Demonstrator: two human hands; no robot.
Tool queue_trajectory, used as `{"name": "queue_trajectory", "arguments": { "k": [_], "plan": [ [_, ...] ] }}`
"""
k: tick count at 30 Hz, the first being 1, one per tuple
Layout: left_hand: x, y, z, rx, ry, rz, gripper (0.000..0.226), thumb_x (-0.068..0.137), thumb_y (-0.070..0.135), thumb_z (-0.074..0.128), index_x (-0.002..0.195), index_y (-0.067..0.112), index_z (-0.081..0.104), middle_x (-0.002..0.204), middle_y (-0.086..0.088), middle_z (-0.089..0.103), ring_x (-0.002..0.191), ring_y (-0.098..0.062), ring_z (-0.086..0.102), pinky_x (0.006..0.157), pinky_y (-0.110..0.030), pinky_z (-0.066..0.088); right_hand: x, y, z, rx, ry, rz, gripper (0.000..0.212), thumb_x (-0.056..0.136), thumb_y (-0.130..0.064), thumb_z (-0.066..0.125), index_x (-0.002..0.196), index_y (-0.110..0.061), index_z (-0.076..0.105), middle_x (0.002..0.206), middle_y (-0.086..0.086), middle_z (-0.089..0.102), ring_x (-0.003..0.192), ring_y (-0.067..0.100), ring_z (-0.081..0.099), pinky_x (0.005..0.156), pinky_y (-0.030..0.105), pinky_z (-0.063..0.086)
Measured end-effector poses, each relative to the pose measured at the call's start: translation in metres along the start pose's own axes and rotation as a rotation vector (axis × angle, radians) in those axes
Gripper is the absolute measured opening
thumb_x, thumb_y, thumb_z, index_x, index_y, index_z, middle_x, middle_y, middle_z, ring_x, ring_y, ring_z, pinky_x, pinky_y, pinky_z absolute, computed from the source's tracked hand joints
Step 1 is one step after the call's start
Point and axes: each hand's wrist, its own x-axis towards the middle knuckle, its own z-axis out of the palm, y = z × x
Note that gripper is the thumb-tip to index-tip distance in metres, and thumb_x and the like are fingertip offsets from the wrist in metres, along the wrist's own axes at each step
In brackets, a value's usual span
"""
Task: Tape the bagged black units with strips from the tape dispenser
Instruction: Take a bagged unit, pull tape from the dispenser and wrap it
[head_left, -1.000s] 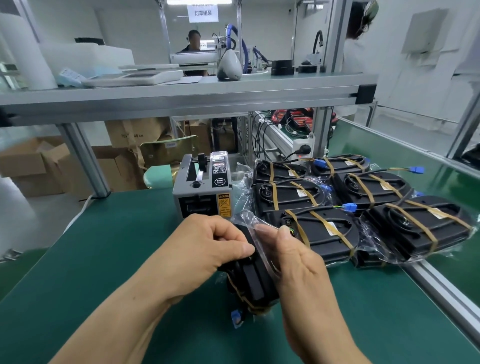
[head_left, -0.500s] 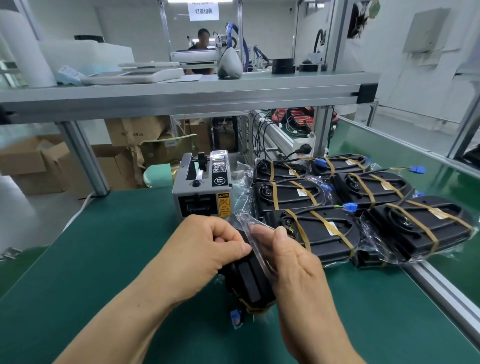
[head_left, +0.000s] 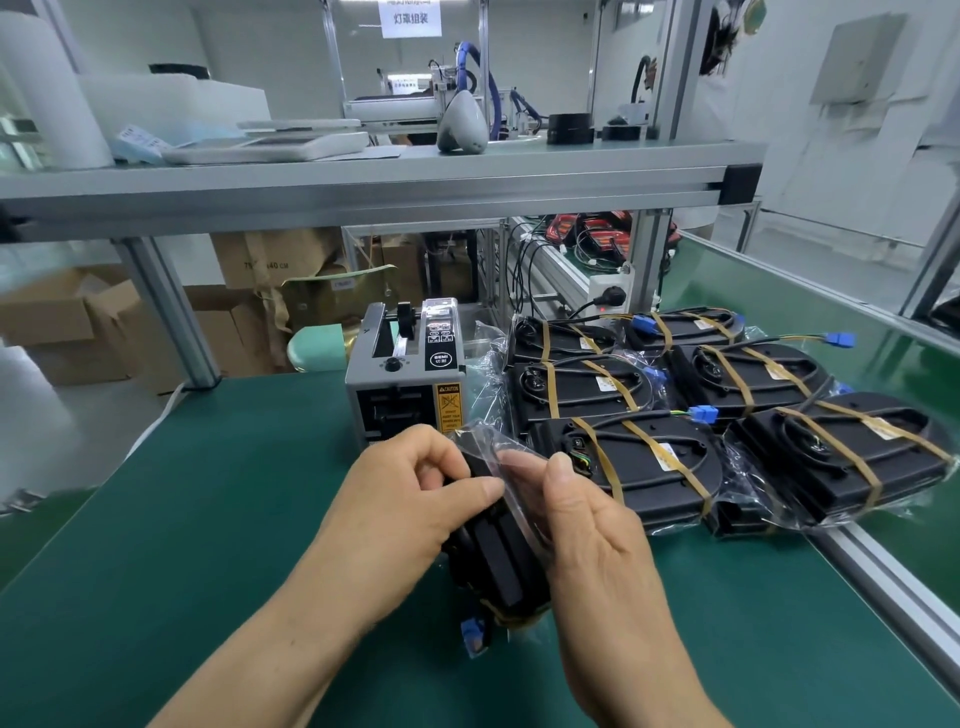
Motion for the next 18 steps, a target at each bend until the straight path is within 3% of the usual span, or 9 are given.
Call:
{"name": "queue_trajectory", "arguments": {
  "k": [3, 6, 12, 15, 18],
  "plan": [
    [0.001, -0.001, -0.002, -0.009, -0.021, 0.003, 0.021, 0.072, 0.037, 0.082, 0.074, 0.027, 0.064, 0.049, 0.013, 0.039, 0.048, -0.008, 0.037, 0.052, -0.028, 0.037, 0.0, 0.0, 0.0, 0.01, -0.011, 0.006, 0.046, 0.091, -0.055, 0.036, 0.104, -0.031, 0.074, 0.094, -0.01, 0.078, 0.09, 0.007, 0.074, 0.071, 0.018, 0.057],
    [0.002, 0.001, -0.007, 0.033, -0.08, 0.01, 0.029, 0.063, 0.043, 0.085, 0.076, 0.032, 0.062, 0.049, 0.015, 0.039, 0.046, -0.004, 0.035, 0.046, -0.018, 0.032, 0.0, 0.001, 0.001, 0.009, -0.002, -0.007, 0.046, 0.095, -0.055, 0.037, 0.103, -0.03, 0.074, 0.098, -0.014, 0.077, 0.097, 0.004, 0.072, 0.077, 0.016, 0.055],
    [0.006, 0.009, -0.017, 0.179, -0.178, 0.018, 0.035, 0.062, 0.035, 0.09, 0.075, 0.024, 0.06, 0.051, 0.013, 0.047, 0.046, -0.003, 0.04, 0.045, -0.017, 0.035, -0.001, 0.003, 0.0, -0.005, 0.014, 0.002, 0.045, 0.093, -0.058, 0.036, 0.104, -0.038, 0.074, 0.098, -0.008, 0.078, 0.096, 0.01, 0.073, 0.086, 0.036, 0.056],
    [0.009, 0.011, -0.02, 0.161, -0.172, 0.003, 0.029, 0.066, 0.029, 0.089, 0.07, 0.024, 0.061, 0.052, 0.008, 0.052, 0.048, -0.008, 0.046, 0.051, -0.027, 0.041, -0.001, 0.002, 0.001, 0.024, 0.041, 0.005, 0.045, 0.099, -0.055, 0.038, 0.101, -0.032, 0.077, 0.1, -0.006, 0.078, 0.099, 0.012, 0.073, 0.093, 0.042, 0.054],
    [0.01, 0.008, -0.022, 0.145, -0.123, -0.029, 0.035, 0.066, 0.026, 0.09, 0.076, 0.019, 0.057, 0.051, 0.008, 0.053, 0.047, -0.009, 0.052, 0.051, -0.027, 0.046, -0.002, 0.004, 0.001, 0.047, 0.068, 0.005, 0.049, 0.095, -0.049, 0.038, 0.1, -0.021, 0.077, 0.102, -0.003, 0.078, 0.101, 0.013, 0.072, 0.096, 0.045, 0.053]
  ]
}}
